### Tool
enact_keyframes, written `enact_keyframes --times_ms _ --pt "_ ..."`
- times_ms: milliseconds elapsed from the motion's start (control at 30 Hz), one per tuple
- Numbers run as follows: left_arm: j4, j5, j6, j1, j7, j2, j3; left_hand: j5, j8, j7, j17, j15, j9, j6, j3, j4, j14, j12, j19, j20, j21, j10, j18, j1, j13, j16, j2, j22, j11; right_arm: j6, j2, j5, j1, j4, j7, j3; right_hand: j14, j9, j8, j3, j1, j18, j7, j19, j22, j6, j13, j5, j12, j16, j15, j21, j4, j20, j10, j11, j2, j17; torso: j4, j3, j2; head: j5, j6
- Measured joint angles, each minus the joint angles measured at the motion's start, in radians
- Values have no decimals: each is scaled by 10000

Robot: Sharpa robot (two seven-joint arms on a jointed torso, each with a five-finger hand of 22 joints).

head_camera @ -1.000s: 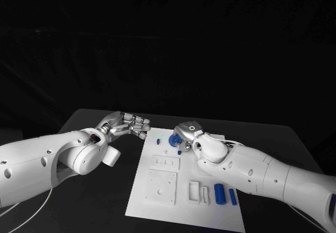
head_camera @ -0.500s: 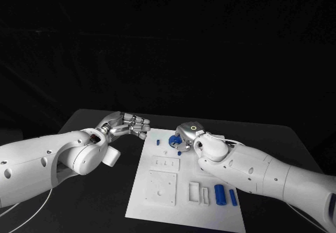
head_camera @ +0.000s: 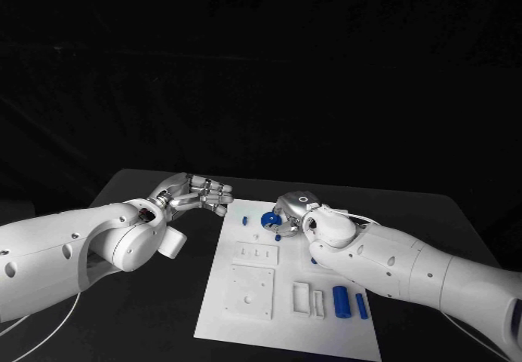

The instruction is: Assemble the parts on the task board

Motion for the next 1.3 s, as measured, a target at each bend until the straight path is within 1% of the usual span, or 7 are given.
enact_keyframes --times_ms 433,533,800,967,1067,1133,1300 --pt "-18 -1 -7 1 -19 -21 0 0 0 0 -11 0 0 0 0 0 0 0 0 0 0 -35 1 0 0 0 0 -12 -35 -130 -254 429 -22 162 151 -7 0 35 6 -109 147 3 9 0 -1 -11 108 0 102 107 0 126 31 0 1 0 -69 83 3 8 2 -11 22" --pt "-49 -1 -10 1 -22 -34 -1 0 0 0 -10 0 0 0 0 0 0 0 0 0 0 -35 1 0 0 0 0 -15 -35 -268 -496 690 -43 370 240 47 0 25 7 -818 411 2 80 0 -1 -266 123 -30 102 108 0 150 156 0 -1 0 -16 86 2 14 -2 -4 43" --pt "-235 -2 -70 2 -78 -77 -3 0 0 35 -146 90 0 -36 0 0 -199 0 -251 107 -134 -71 0 0 -1 -324 0 -153 1 -820 -1310 2231 175 1121 952 604 39 11 7 -3255 1929 4 272 18 -2 -881 194 -19 202 145 101 184 797 91 -35 74 222 106 -99 54 9 -25 175" --pt "-387 -2 -93 2 -130 -67 -7 0 0 36 -176 90 0 -36 0 0 -199 0 -250 108 -173 -70 0 52 0 -382 52 -178 0 -929 -2071 3257 380 1547 1512 906 40 11 6 -4756 2835 5 222 18 -2 -829 180 972 219 149 101 206 897 91 -35 74 545 99 -198 115 16 -9 221" --pt "-469 -2 -97 2 -159 -44 -10 0 0 35 -191 90 0 -36 0 0 -199 0 -250 108 -172 -70 1 52 -1 -439 52 -178 1 -893 -2496 3915 445 1671 1854 1023 39 12 6 -4881 3148 5 179 18 -2 -909 154 1007 219 184 101 206 448 91 -35 73 663 99 -270 152 12 -32 251" --pt "-499 -2 -97 2 -173 -34 -12 0 0 36 -191 90 0 -36 29 -29 -199 0 -250 108 -172 -70 0 52 -1 -439 52 -177 1 -838 -2723 4272 463 1672 2056 1066 39 12 6 -4575 3888 5 169 18 -2 -759 140 1710 219 184 101 206 -289 91 -35 73 826 99 -306 171 11 -55 277" --pt "-530 -2 -72 2 -194 -25 -13 38 0 7 -203 90 0 -7 83 -83 -199 0 -287 71 -172 -31 2 52 -1 -479 52 -152 -33 -549 -3200 5119 472 1319 2604 1114 5 12 6 -2222 4275 5 132 18 -3 -295 73 2945 172 141 66 91 -2432 91 -79 28 726 85 -410 246 12 -73 307"
